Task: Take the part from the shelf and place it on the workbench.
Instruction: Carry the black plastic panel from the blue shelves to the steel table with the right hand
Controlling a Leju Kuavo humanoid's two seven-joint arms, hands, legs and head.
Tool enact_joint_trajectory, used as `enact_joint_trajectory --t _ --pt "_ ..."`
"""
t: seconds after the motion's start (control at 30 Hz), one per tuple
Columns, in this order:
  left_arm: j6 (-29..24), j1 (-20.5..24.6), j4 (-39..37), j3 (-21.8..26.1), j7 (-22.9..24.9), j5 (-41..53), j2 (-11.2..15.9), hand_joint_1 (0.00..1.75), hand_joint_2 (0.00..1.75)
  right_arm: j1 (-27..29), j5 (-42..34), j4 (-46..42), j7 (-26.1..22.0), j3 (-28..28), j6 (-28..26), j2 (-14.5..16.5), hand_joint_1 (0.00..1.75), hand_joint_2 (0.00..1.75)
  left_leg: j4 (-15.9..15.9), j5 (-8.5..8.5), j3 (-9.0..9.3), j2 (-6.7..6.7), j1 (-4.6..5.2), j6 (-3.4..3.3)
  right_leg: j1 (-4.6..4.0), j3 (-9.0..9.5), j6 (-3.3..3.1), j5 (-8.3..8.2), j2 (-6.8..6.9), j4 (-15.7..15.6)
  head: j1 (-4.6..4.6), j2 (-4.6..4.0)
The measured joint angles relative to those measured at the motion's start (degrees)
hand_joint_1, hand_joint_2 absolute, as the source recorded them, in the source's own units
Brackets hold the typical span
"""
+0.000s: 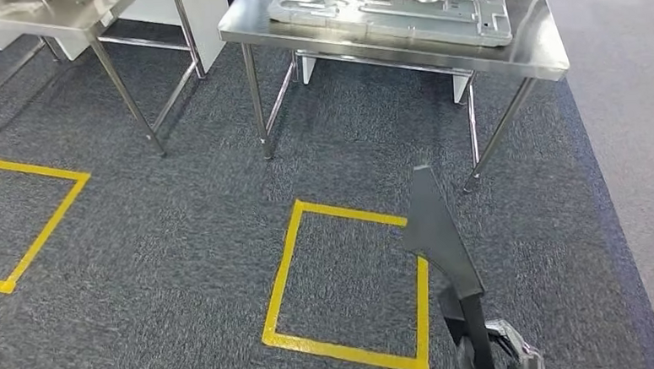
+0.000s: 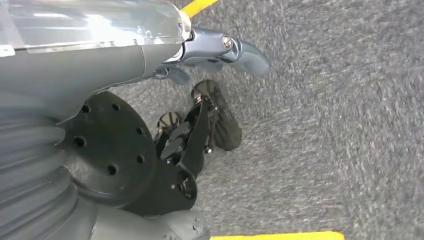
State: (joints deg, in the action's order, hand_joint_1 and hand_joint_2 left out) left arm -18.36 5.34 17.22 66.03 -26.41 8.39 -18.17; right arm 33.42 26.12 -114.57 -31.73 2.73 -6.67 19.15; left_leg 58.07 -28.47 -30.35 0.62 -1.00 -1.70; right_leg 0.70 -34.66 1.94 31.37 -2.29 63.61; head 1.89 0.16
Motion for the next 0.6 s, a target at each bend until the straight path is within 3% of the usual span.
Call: enact_joint_trajectory --t 0.07,0.1,0.13,0.17,0.2,0.27,0.3,0.37,0.43,0.5,0.6 --pt "0.2 -0.1 0.0 0.1 0.0 -0.1 0.0 0.00 1.75 0.0 0.8 0.1 0.4 0.0 -0.7 0.0 1.75 1.75 0.0 -0.04 -0.14 -0.88 0.12 -0.15 0.10 -3.72 0.37 3.38 1.66 7.4 0.12 0.01" --pt "0.3 -0.1 0.0 0.2 0.0 -0.1 0.0 0.00 1.75 0.0 1.1 0.1 0.5 0.0 -1.0 0.0 1.75 1.75 0.0 -0.11 -0.16 -1.19 0.17 -0.15 0.15 -4.92 0.45 3.88 1.91 9.7 0.13 0.00" --pt "0.4 -0.1 0.0 0.3 0.0 -0.2 0.0 0.00 1.75 0.1 1.2 0.2 0.6 0.0 -1.1 0.0 1.75 1.75 0.0 -0.23 -0.09 -1.43 0.20 -0.14 0.18 -5.11 0.43 3.19 2.01 10.0 0.13 0.00" --pt "0.6 -0.1 0.0 0.3 0.0 -0.3 0.0 0.00 1.75 0.1 1.3 0.2 0.7 0.0 -1.2 0.0 1.75 1.75 0.0 -0.38 0.05 -1.58 0.22 -0.09 0.16 -4.12 0.30 1.49 2.05 8.0 0.14 0.00" --pt "0.6 -0.1 0.0 0.3 0.0 -0.3 0.0 0.00 1.75 0.2 1.3 0.2 0.7 0.0 -1.3 0.0 1.75 1.75 0.0 -0.55 0.29 -1.69 0.24 0.00 0.10 -2.10 0.04 -0.76 2.15 4.0 0.14 0.00" --pt "0.7 0.0 0.0 0.3 0.0 -0.5 0.0 0.00 1.75 0.2 1.6 0.2 0.8 0.0 -1.9 0.0 1.75 1.75 -0.1 -0.94 0.66 -1.83 0.33 0.35 -0.26 1.76 -0.70 -3.17 2.62 -3.3 0.11 0.00" --pt "0.7 0.0 0.0 0.3 0.0 -0.5 0.0 0.00 1.75 0.2 1.8 0.2 0.9 -0.1 -2.4 0.0 1.75 1.75 -0.2 -1.13 0.78 -1.87 0.36 0.62 -0.51 2.79 -1.08 -3.33 2.82 -5.3 0.10 -0.01" --pt "0.8 0.0 0.0 0.3 0.0 -0.5 0.0 0.00 1.75 0.3 2.0 0.2 1.0 -0.2 -3.2 0.0 1.75 1.75 -0.4 -1.46 1.10 -1.98 0.37 1.31 -0.89 3.14 -1.73 -2.79 2.78 -6.0 0.11 -0.01" --pt "0.8 0.1 0.0 0.3 0.0 -0.5 0.1 0.00 1.75 0.4 2.1 0.2 1.2 -0.3 -3.7 0.0 1.75 1.75 -0.1 -1.84 1.56 -1.94 0.33 1.96 -0.56 3.96 -2.32 -2.88 2.50 -6.7 0.06 0.00" --pt "0.9 0.1 0.0 0.5 0.0 -0.5 0.2 0.00 1.75 0.5 2.1 0.2 1.2 -0.5 -3.9 0.0 1.75 1.75 4.2 -3.64 -0.24 -1.50 0.33 2.39 -0.19 5.12 -2.96 -2.80 2.34 -7.5 -0.20 0.01" --pt "1.2 0.0 0.0 0.8 0.0 -0.6 0.3 0.00 1.75 0.5 2.2 0.2 1.4 -0.8 -4.4 0.0 1.75 1.75 15.3 -6.82 -7.31 -1.16 0.32 2.65 -0.36 6.37 -3.47 -1.67 2.09 -7.6 -0.39 0.01"
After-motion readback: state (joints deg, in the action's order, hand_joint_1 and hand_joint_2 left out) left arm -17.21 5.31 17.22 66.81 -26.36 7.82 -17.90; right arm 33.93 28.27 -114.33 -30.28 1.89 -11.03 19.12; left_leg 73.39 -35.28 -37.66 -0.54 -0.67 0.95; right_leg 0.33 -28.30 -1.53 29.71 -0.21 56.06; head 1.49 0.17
